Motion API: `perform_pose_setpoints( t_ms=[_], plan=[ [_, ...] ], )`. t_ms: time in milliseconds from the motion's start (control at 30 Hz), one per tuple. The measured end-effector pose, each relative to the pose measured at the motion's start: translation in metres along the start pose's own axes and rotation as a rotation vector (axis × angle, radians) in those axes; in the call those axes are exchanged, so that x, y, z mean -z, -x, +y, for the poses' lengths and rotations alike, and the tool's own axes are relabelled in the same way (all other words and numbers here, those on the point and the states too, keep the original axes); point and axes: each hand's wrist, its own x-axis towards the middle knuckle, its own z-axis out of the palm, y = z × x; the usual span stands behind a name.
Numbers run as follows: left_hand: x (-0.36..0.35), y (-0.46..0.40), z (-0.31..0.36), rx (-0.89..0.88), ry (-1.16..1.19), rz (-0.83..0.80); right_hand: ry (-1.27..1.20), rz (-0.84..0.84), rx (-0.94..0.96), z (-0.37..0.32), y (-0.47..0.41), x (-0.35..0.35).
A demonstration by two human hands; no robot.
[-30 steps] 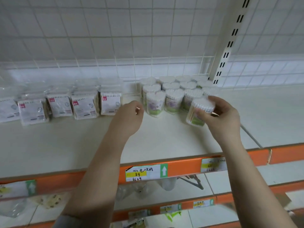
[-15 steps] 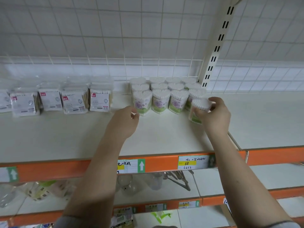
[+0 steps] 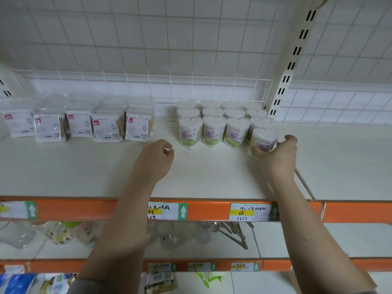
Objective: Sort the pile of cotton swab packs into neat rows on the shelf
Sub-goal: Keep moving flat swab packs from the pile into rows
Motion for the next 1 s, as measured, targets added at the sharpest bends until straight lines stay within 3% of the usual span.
perform_pose_setpoints(
  t_ms=[400,1000],
  plan=[
    [0.077,0.034,-0.063,0.032,0.022,0.086,0.145,-0.108,0.039,-0.039,0.085,-0.03],
    [0.323,0.137,-0.29,0.129,-0.111,0.244,0.175,-0.4,0.349,-0.195,0.35,-0.188]
  ],
)
